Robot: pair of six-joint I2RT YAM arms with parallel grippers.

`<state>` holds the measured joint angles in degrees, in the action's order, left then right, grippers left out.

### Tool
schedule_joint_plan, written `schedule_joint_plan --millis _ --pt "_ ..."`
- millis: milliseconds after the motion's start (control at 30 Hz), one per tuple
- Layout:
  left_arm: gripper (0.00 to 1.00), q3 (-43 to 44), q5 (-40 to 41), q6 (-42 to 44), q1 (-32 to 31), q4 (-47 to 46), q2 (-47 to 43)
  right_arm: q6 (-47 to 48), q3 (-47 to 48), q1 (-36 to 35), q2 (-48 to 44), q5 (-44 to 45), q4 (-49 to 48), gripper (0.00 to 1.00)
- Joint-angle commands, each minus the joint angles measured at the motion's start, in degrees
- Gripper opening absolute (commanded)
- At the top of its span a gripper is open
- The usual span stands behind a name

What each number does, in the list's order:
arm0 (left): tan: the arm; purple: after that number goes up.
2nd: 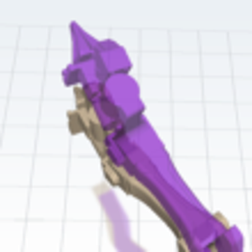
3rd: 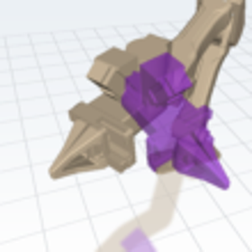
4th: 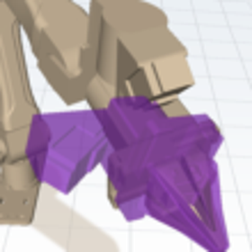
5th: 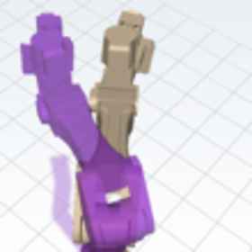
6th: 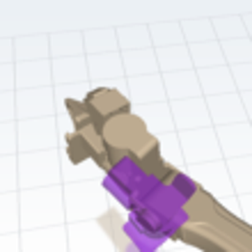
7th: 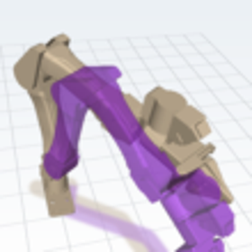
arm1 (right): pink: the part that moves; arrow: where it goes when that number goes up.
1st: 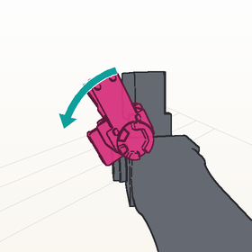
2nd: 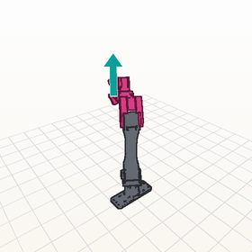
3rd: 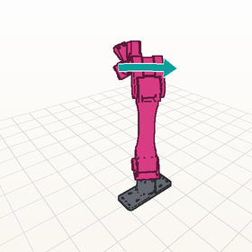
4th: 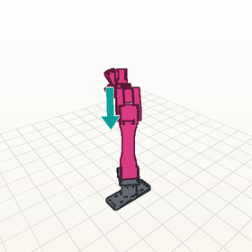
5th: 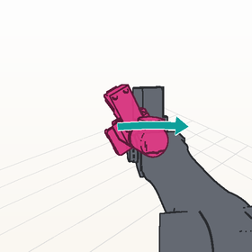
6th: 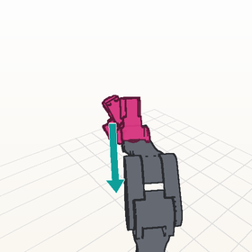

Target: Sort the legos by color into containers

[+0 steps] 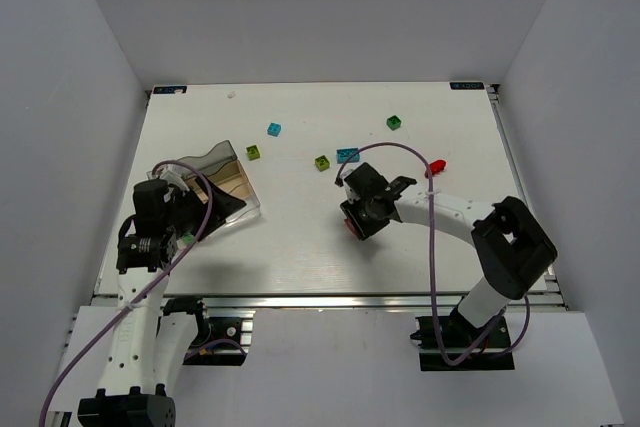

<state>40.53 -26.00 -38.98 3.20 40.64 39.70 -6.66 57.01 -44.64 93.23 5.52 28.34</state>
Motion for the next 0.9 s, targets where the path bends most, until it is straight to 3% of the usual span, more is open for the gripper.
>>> schedule_joint_plan --millis 0,167,333,500,600,667,867 --pt "0.88 1.2 -8.4 -0.1 -0.2 -5.0 0.2 5.3 0.3 0.5 -4.8 -4.9 -0.5 0.0" --pt "0.89 -0.1 -18.0 -4.2 -0.2 -11.5 1.4 13.8 2.0 2.6 -11.7 -22.5 -0.7 0.0" --pt "0.91 2.2 -24.8 -7.2 -0.2 -14.6 3.4 22.2 3.4 5.8 -17.5 -45.6 -4.9 0.0" --pt "0.92 5.3 -27.3 -9.4 -0.7 -19.1 2.9 22.2 6.5 7.1 -15.9 -65.8 -9.7 0.0" --pt "0.91 4.4 -28.4 -11.7 -0.7 -25.6 0.6 20.8 11.4 7.1 -11.9 -75.2 -10.5 0.0" --pt "0.91 2.6 -29.3 -14.6 -0.7 -32.6 -2.4 18.0 14.7 6.9 -9.7 -76.8 -12.1 0.0" --pt "0.92 1.1 -30.2 -19.3 -0.7 -46.2 -7.2 -2.2 15.6 7.0 -8.9 -81.1 -38.5 0.0"
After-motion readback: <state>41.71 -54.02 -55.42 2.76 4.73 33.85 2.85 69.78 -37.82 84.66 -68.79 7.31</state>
